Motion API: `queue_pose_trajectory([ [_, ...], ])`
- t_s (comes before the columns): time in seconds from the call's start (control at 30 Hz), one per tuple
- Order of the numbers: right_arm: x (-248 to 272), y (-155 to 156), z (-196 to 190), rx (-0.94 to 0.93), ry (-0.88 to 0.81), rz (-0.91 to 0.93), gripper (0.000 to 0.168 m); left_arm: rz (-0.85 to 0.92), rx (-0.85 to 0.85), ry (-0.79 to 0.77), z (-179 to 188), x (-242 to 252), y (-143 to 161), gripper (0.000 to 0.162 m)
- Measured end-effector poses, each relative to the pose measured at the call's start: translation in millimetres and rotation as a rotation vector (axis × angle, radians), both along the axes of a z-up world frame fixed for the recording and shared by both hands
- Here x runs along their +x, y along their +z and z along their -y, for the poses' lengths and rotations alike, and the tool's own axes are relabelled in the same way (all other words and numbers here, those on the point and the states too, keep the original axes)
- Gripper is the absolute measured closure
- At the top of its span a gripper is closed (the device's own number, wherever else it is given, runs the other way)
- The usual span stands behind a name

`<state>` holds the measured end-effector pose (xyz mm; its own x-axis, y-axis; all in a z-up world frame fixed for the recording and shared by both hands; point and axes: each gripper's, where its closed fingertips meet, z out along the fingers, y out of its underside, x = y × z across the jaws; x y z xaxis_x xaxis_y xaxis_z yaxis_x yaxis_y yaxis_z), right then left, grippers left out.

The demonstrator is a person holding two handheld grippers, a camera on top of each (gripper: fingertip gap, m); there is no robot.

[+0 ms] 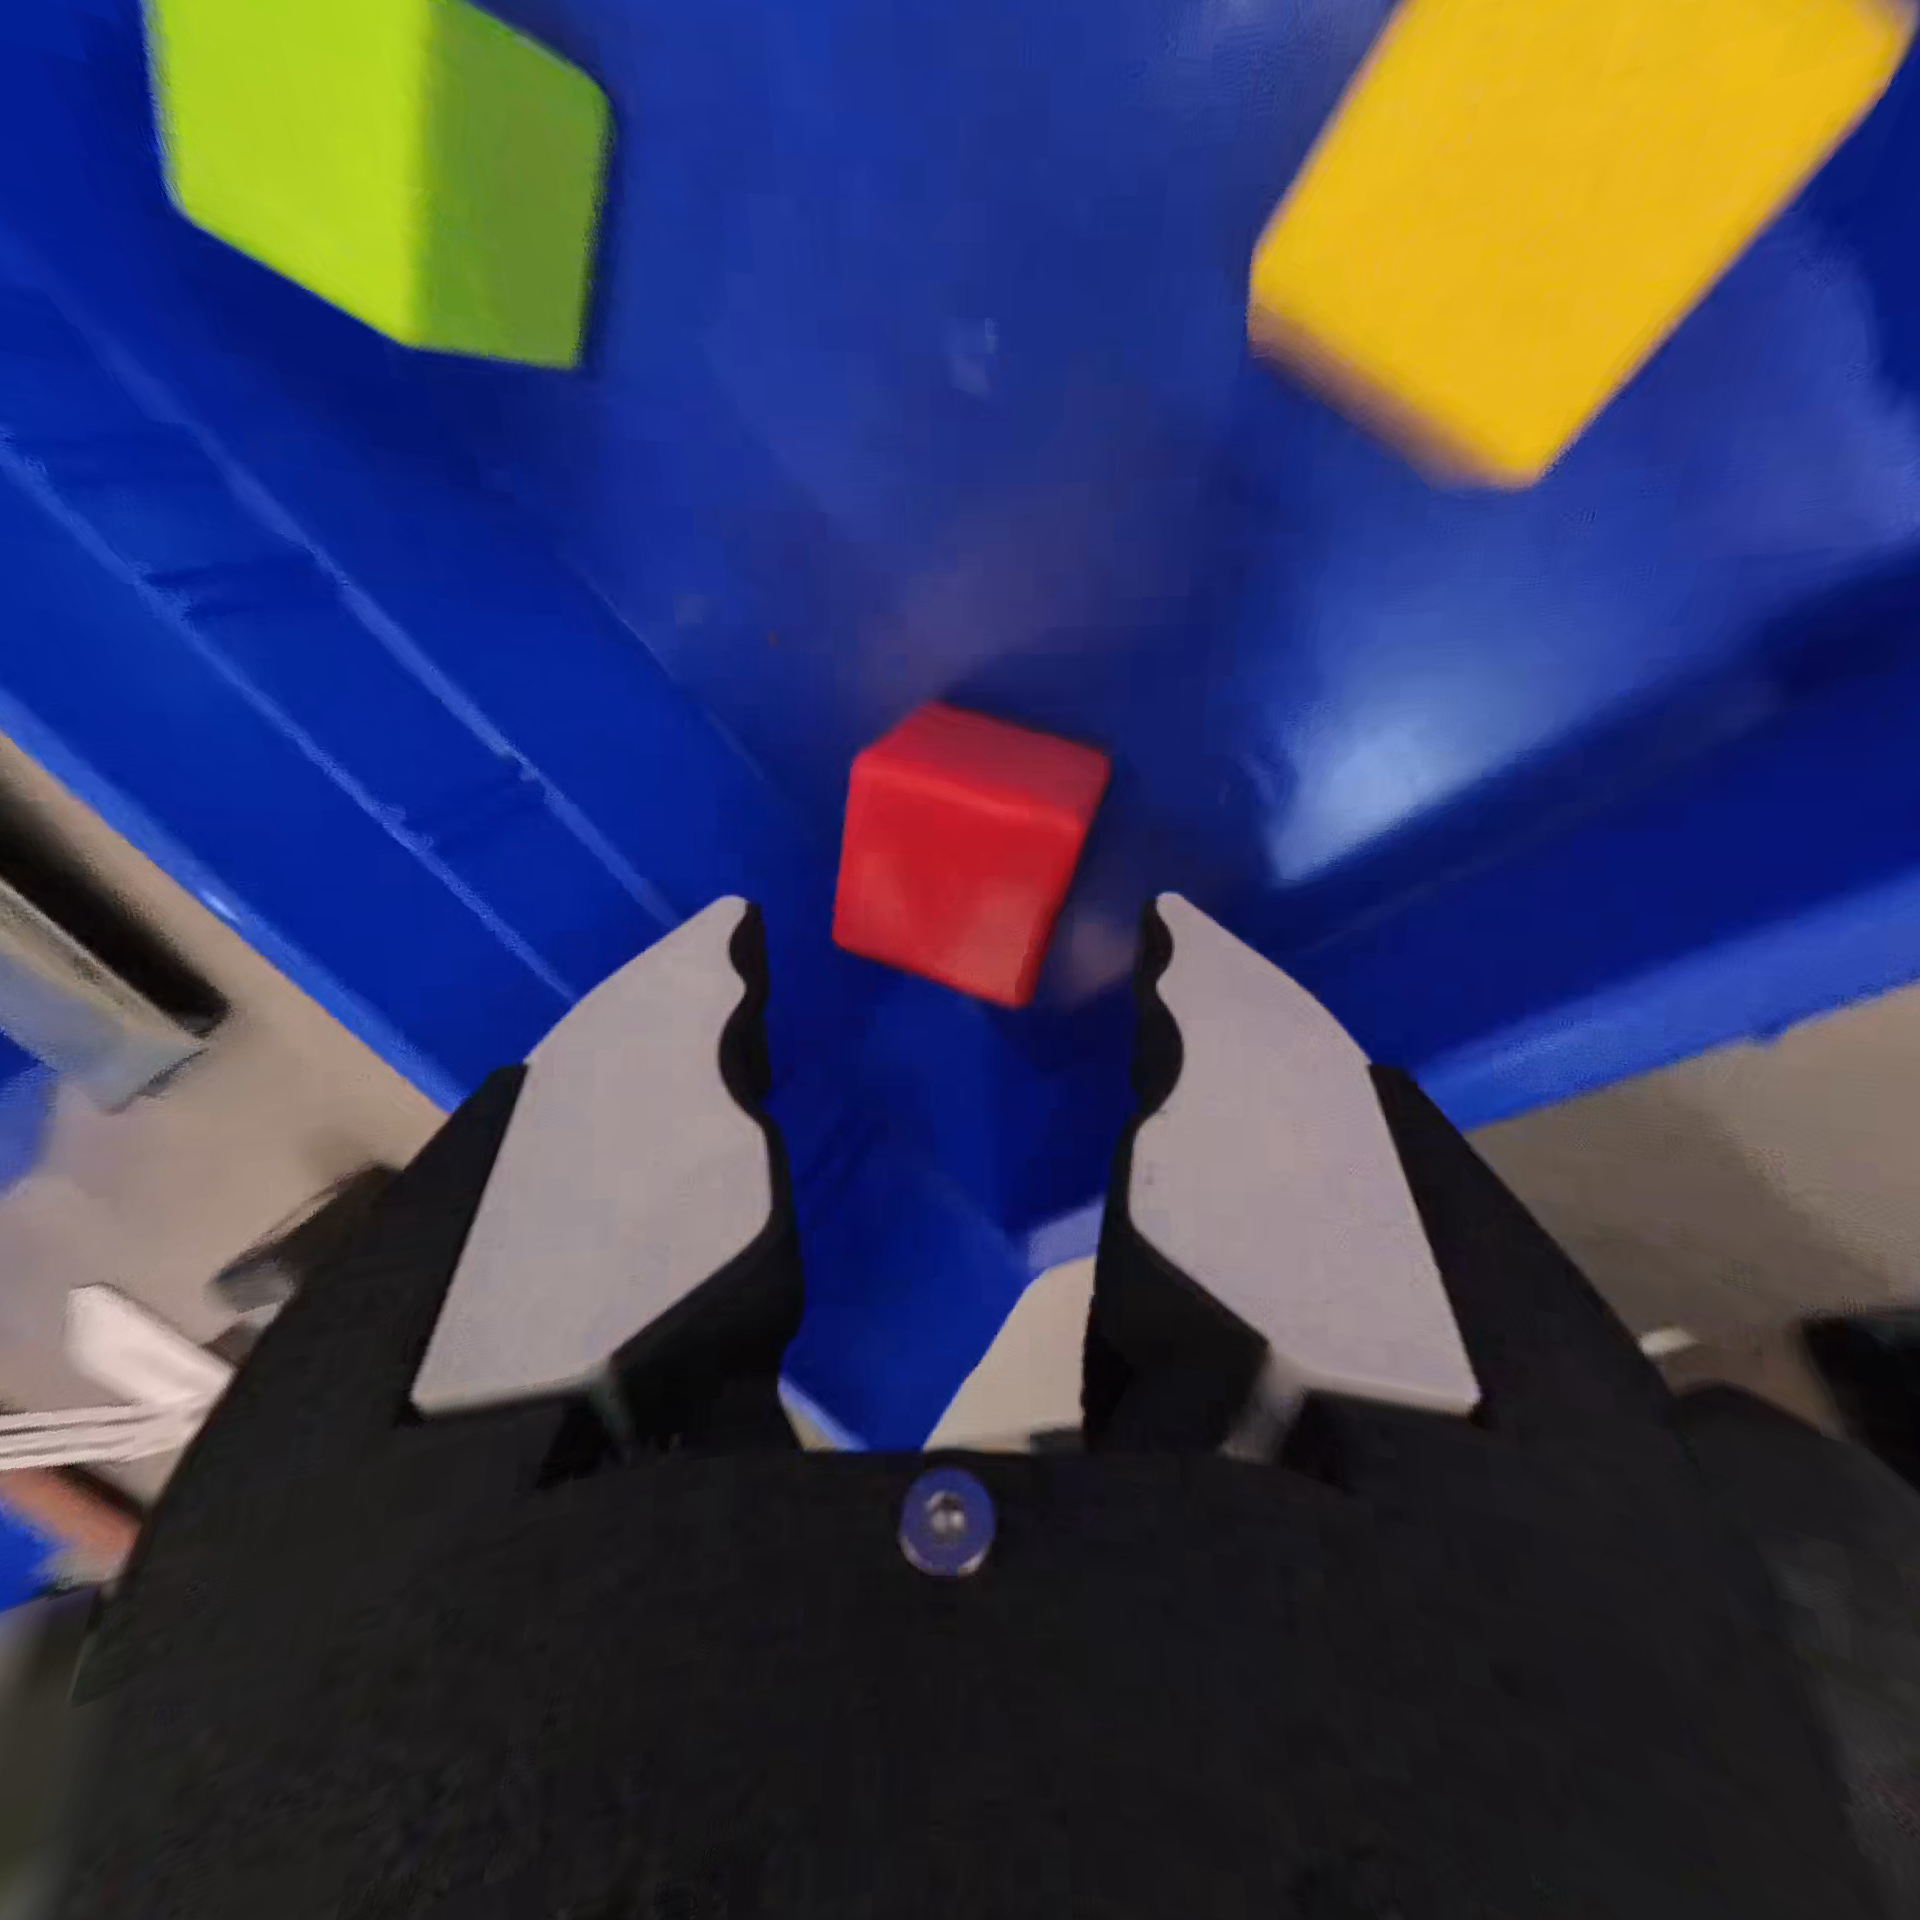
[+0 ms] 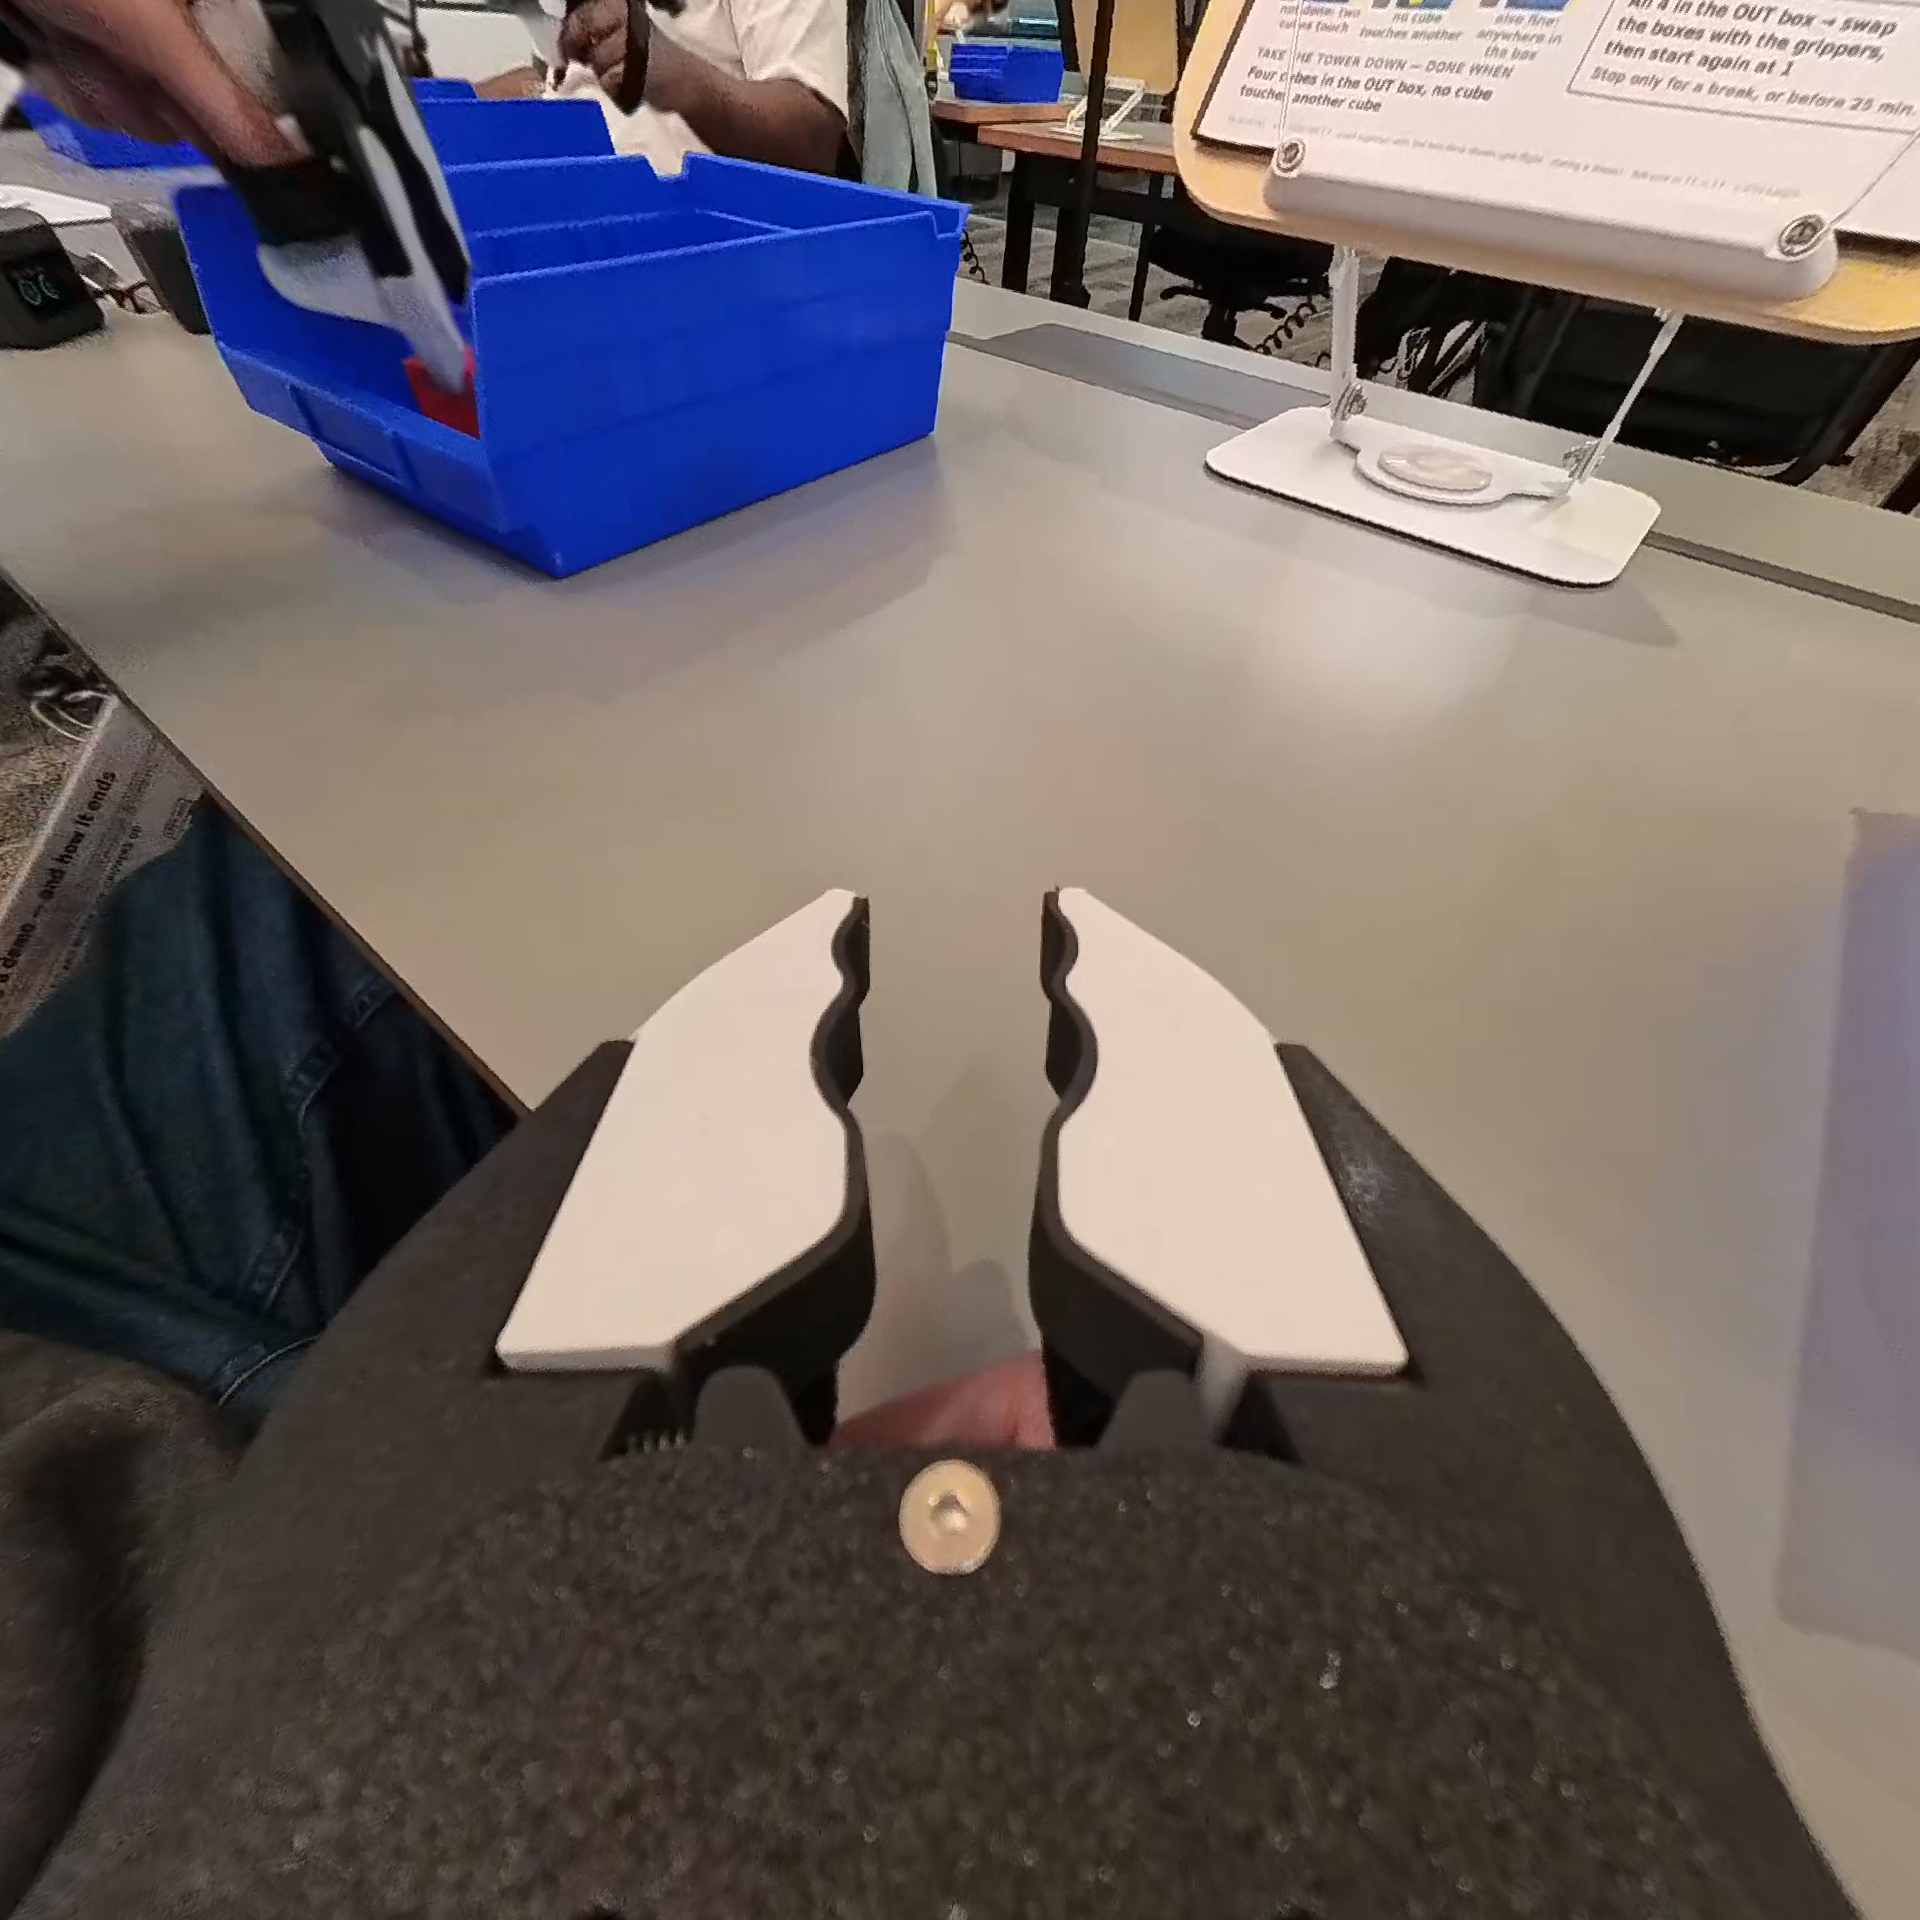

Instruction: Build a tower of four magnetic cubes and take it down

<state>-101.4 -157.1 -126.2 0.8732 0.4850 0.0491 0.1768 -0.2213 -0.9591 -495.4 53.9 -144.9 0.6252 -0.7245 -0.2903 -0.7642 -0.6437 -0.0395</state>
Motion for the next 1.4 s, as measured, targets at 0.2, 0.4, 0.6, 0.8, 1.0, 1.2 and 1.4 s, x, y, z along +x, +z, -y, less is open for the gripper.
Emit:
queue_pose_trajectory([
  [0.2, 2, -1, -2, -0.008, -0.005, 0.003, 0.137, -0.032, -0.108, -0.173, -4, 4, -3, 0.100],
  [0.4, 2, -4, -2, -0.011, -0.002, 0.021, 0.138, -0.105, -0.206, -0.184, 0, -6, -27, 0.106],
  [0.6, 4, -5, -3, -0.014, -0.006, 0.020, 0.139, -0.070, -0.170, -0.179, -3, -1, -16, 0.112],
  [0.8, 8, 1, -5, 0.005, -0.026, -0.012, 0.141, 0.315, 0.222, -0.357, -20, 95, 98, 0.112],
  [1.0, 27, 5, -11, 0.008, -0.110, -0.045, 0.135, 0.977, 0.406, -0.741, 31, 282, 176, 0.112],
  [1.2, 41, 10, -12, 0.005, -0.144, -0.107, 0.135, 1.228, 0.306, -0.794, 48, 400, 98, 0.112],
  [1.4, 48, 10, -12, 0.006, -0.154, -0.114, 0.135, 1.198, 0.104, -0.675, 25, 431, 22, 0.112],
])
